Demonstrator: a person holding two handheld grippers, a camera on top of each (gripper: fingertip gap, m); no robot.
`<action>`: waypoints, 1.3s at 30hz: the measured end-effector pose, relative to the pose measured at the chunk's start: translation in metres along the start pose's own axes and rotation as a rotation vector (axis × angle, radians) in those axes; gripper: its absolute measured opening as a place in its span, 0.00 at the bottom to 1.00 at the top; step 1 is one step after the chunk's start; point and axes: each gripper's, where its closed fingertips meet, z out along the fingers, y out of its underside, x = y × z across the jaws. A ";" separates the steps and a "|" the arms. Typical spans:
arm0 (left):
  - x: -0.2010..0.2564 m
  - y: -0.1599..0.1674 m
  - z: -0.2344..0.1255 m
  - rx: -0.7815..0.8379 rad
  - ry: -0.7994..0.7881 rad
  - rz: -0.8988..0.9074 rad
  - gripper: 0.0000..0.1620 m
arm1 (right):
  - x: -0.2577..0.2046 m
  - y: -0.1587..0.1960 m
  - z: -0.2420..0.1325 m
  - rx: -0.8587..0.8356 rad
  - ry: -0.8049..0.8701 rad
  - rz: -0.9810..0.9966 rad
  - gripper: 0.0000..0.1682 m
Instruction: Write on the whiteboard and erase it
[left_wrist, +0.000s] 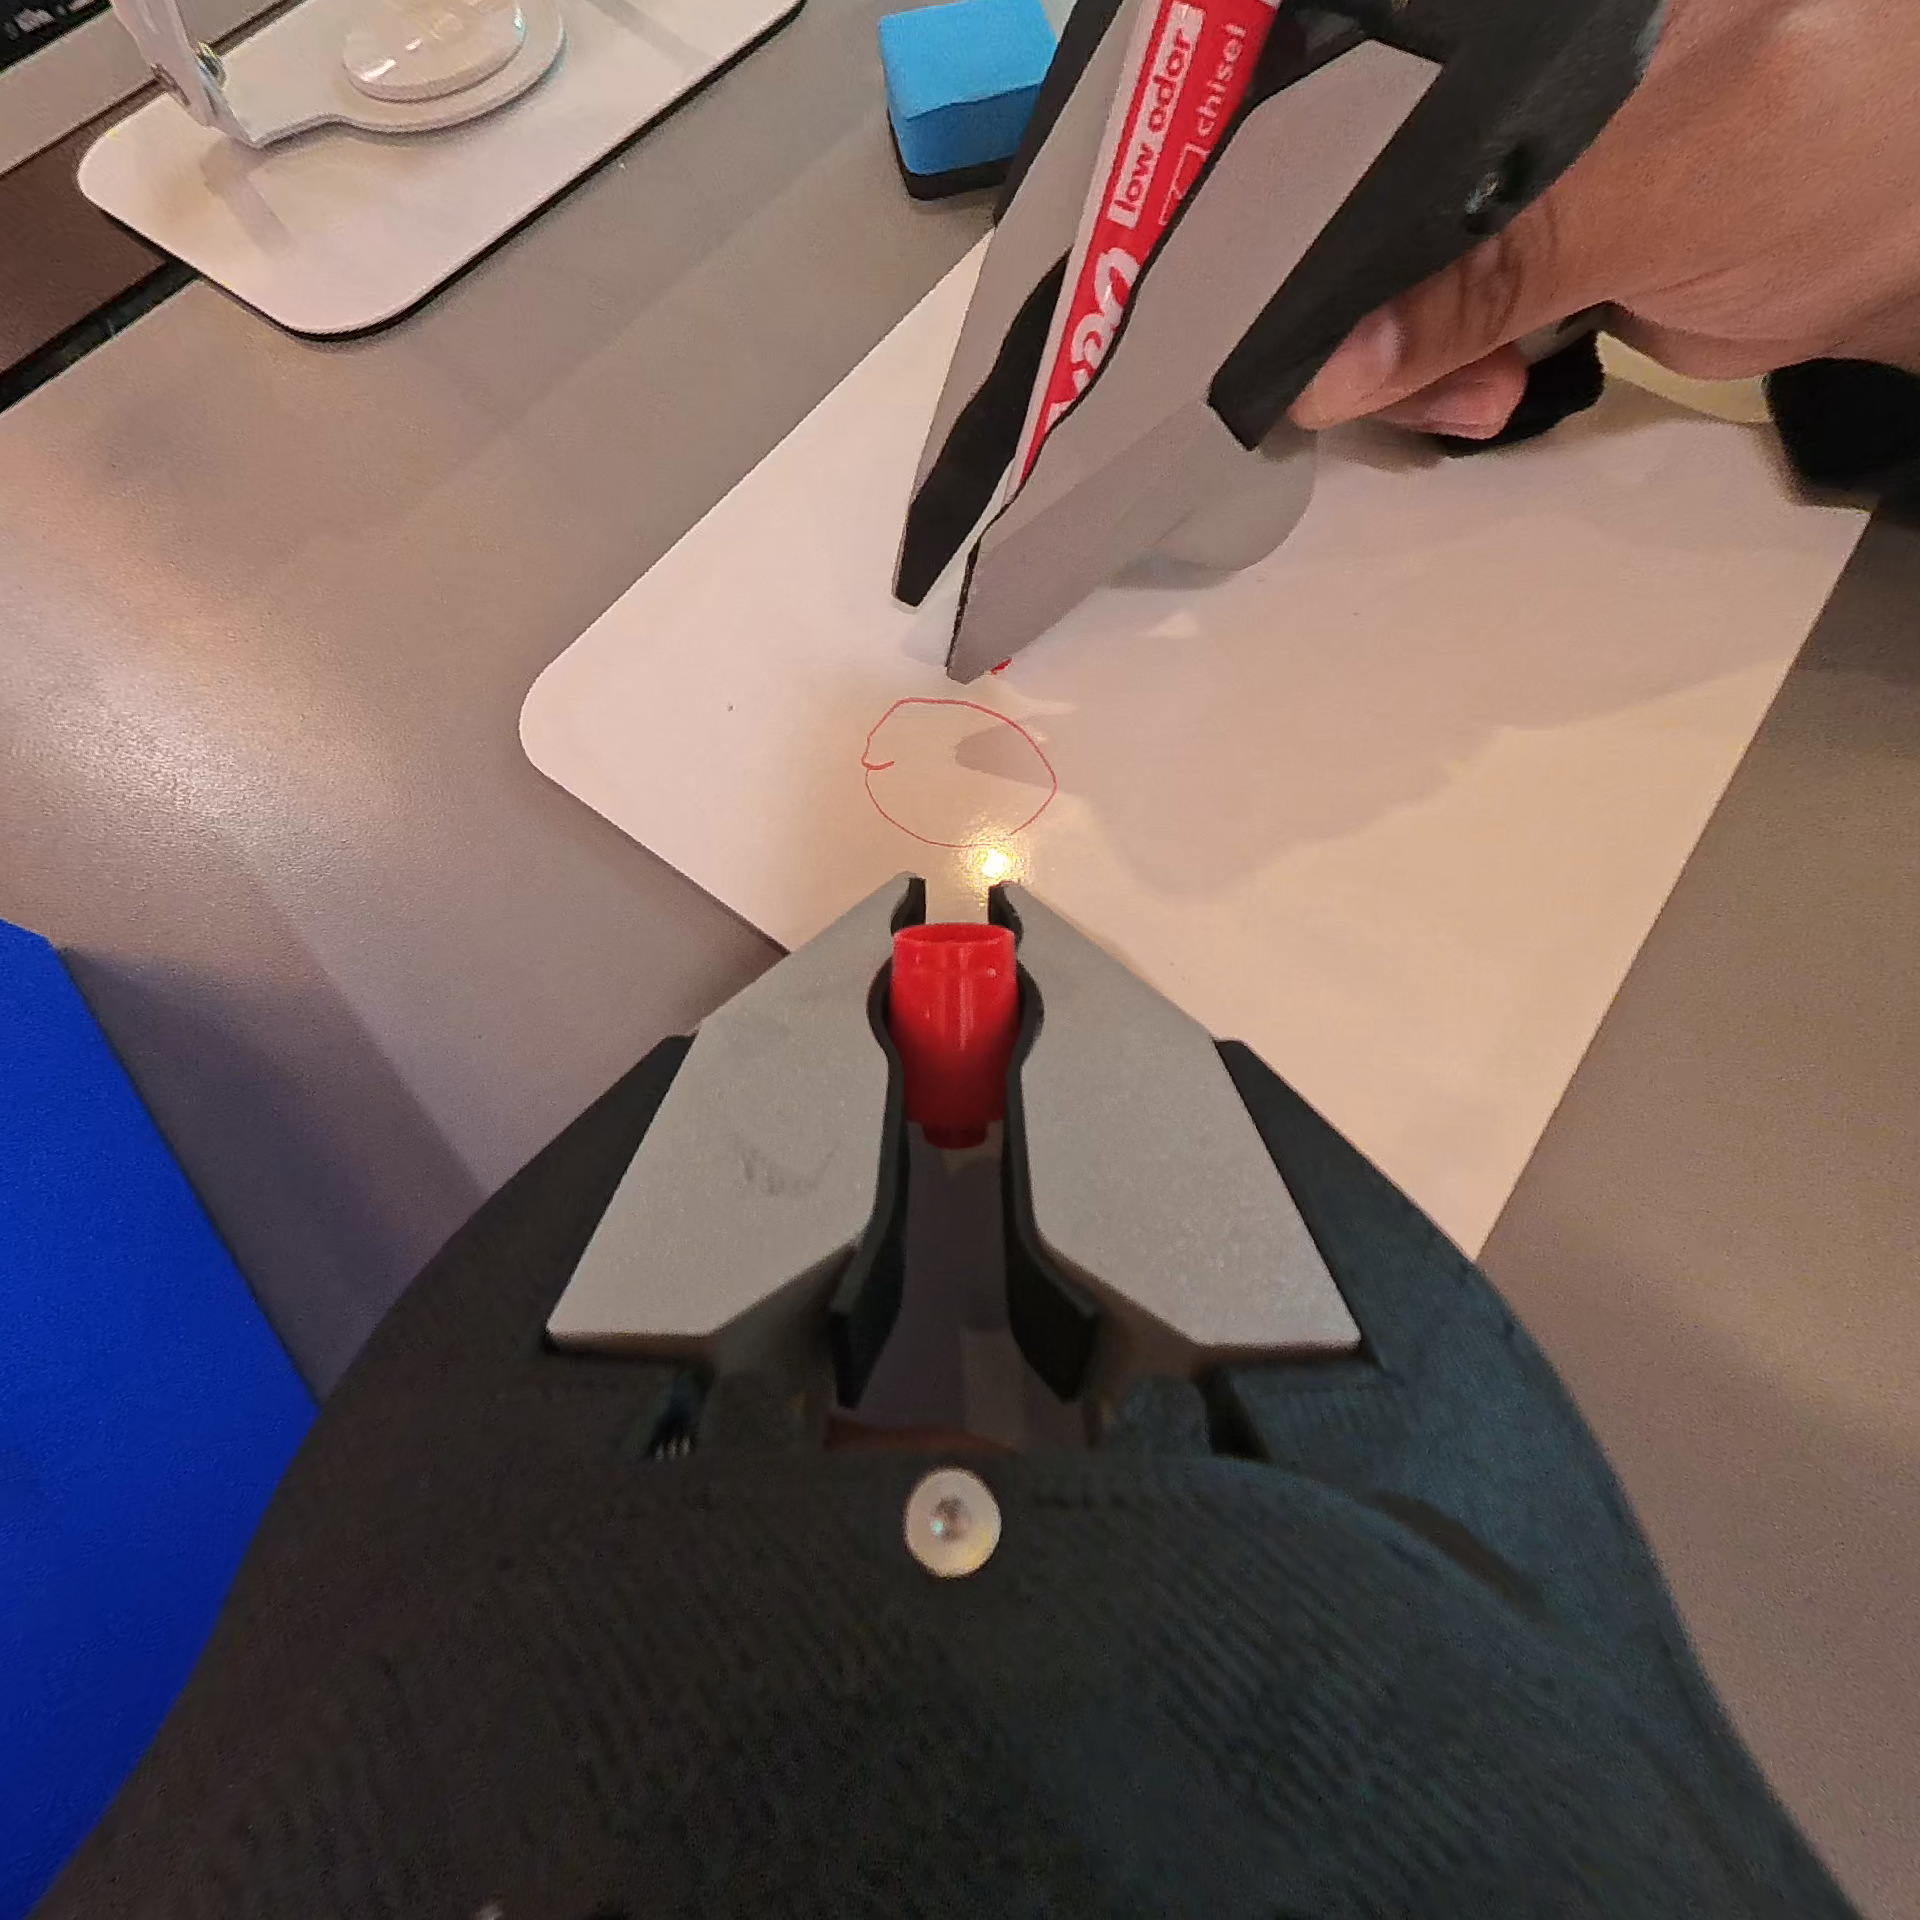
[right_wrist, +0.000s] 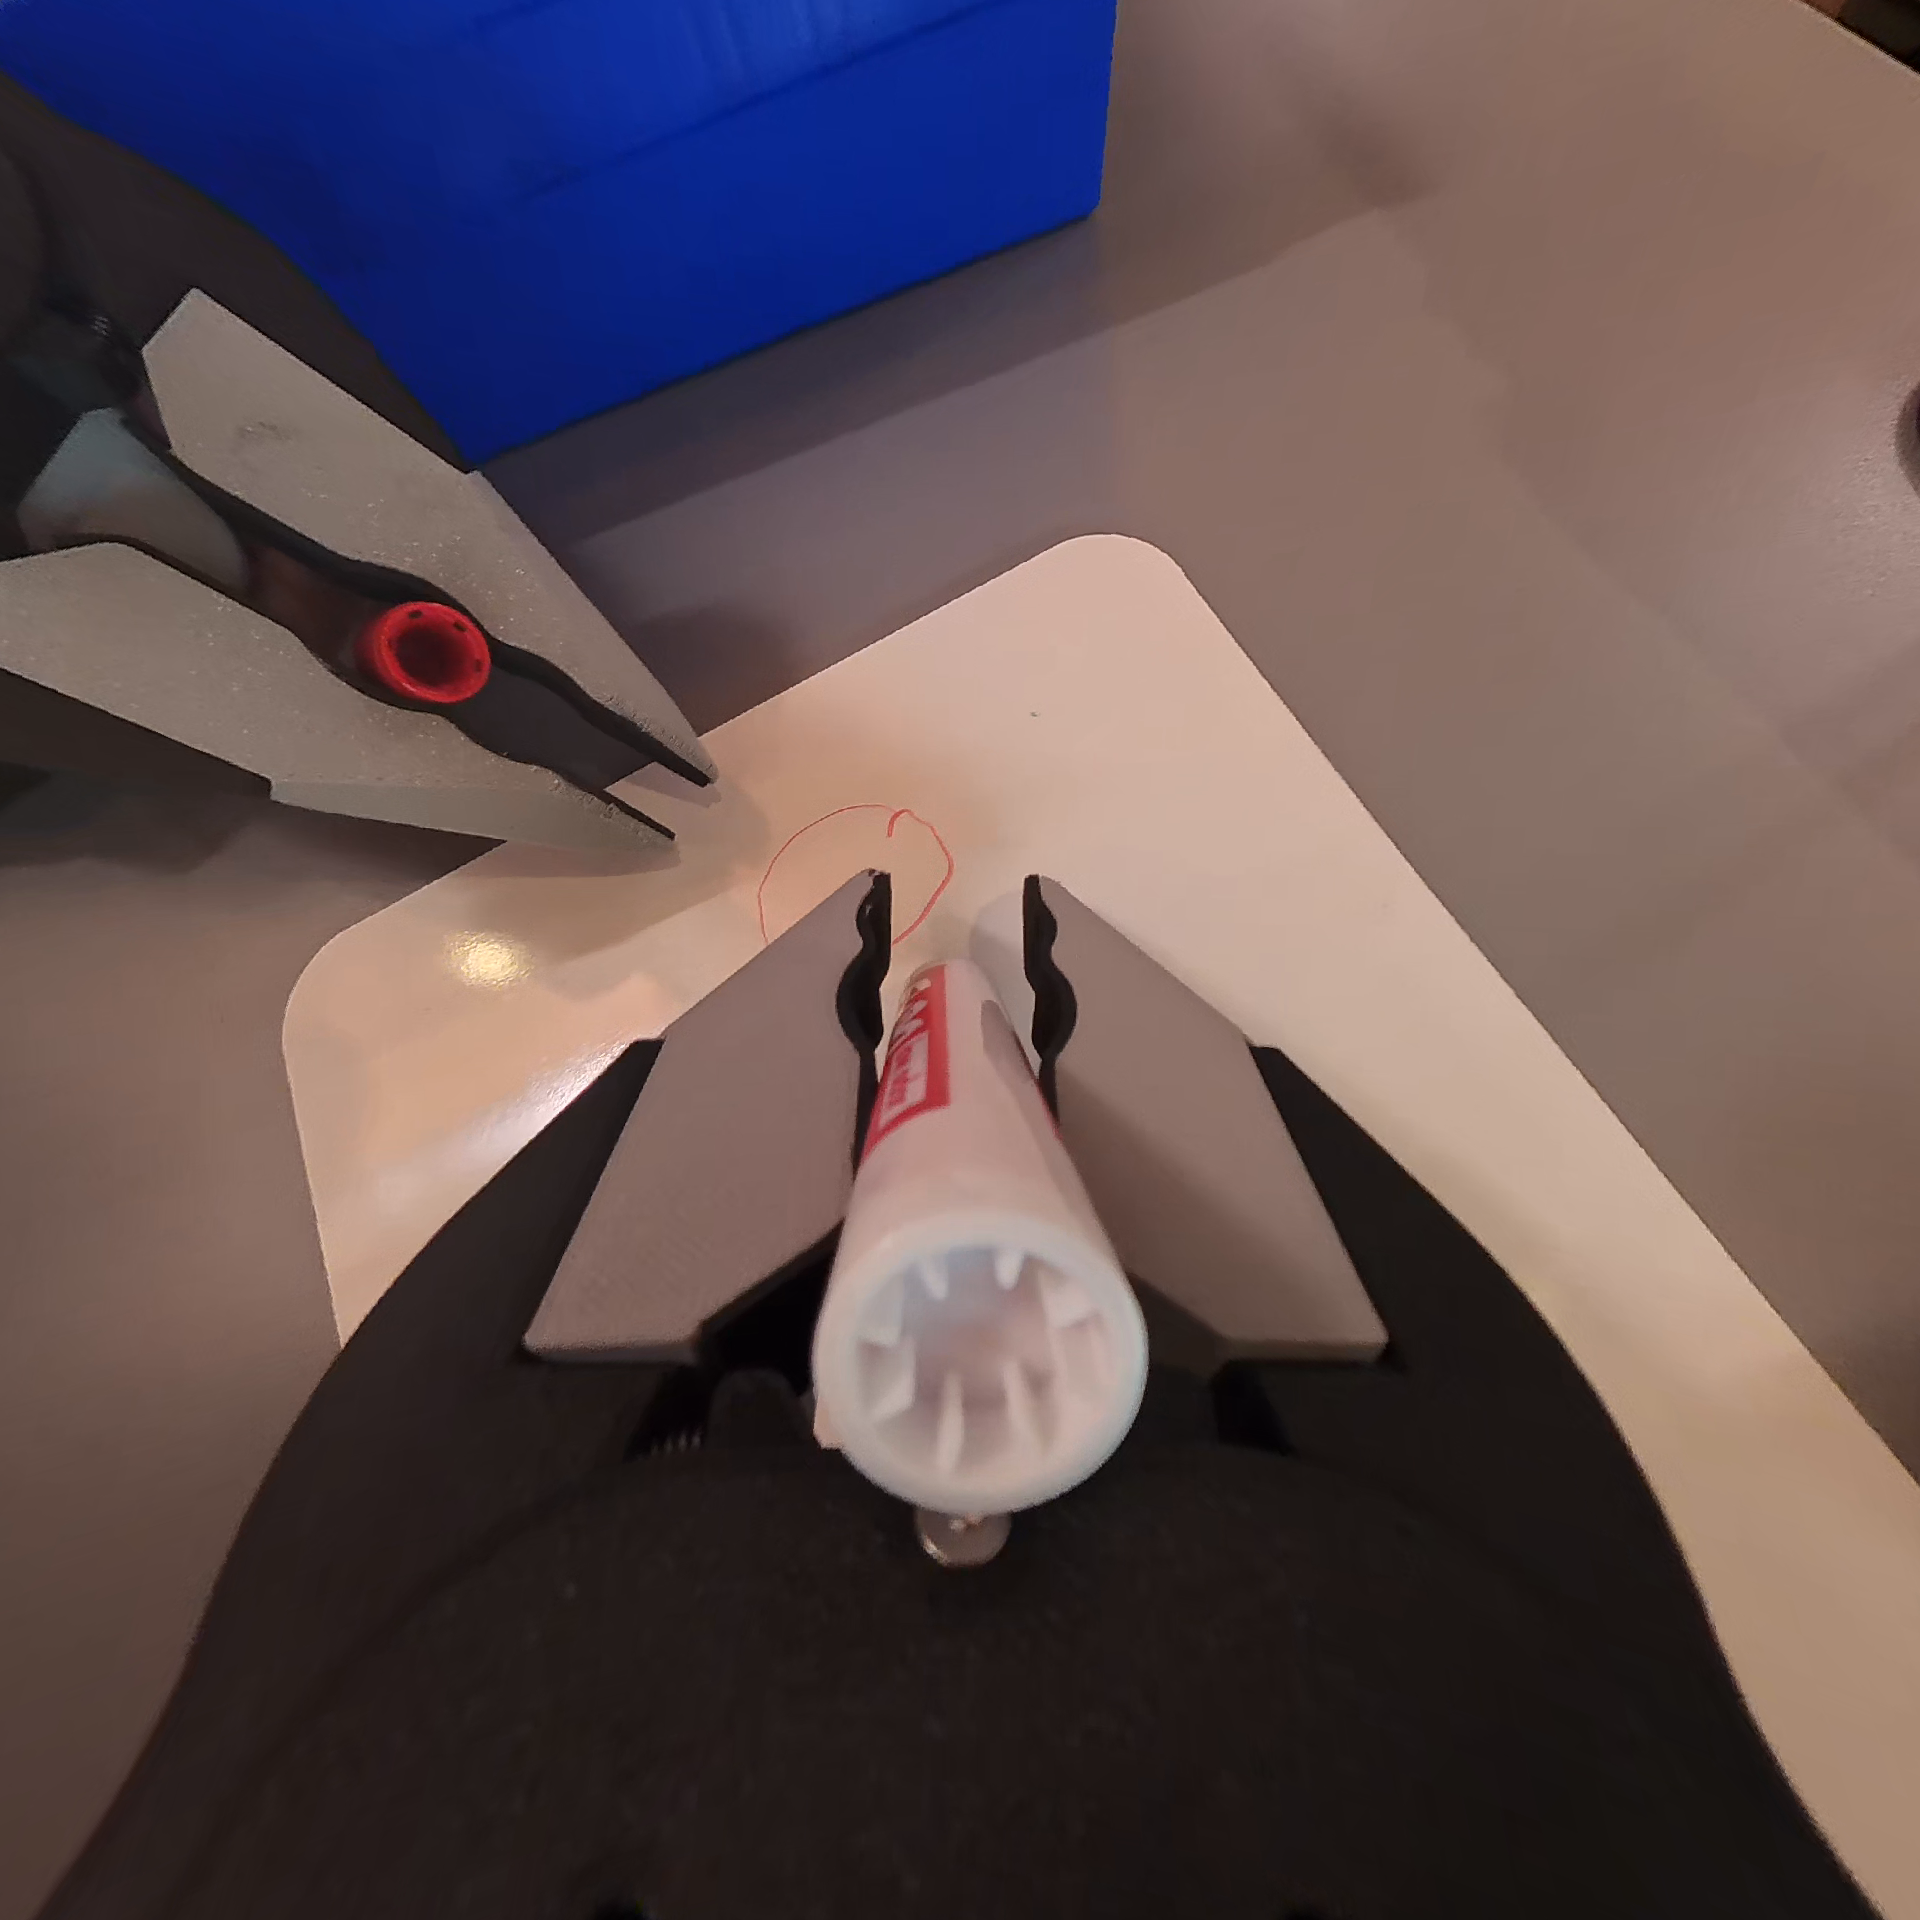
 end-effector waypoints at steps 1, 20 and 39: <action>0.000 0.000 0.000 0.000 0.000 0.000 0.06 | -0.001 0.001 0.000 -0.003 -0.004 -0.002 0.14; 0.000 0.000 0.000 0.001 0.001 -0.002 0.06 | -0.023 0.015 -0.009 -0.048 -0.071 -0.004 0.14; 0.000 0.000 0.001 -0.001 -0.001 0.006 0.06 | 0.000 -0.003 -0.010 0.038 0.009 0.047 0.14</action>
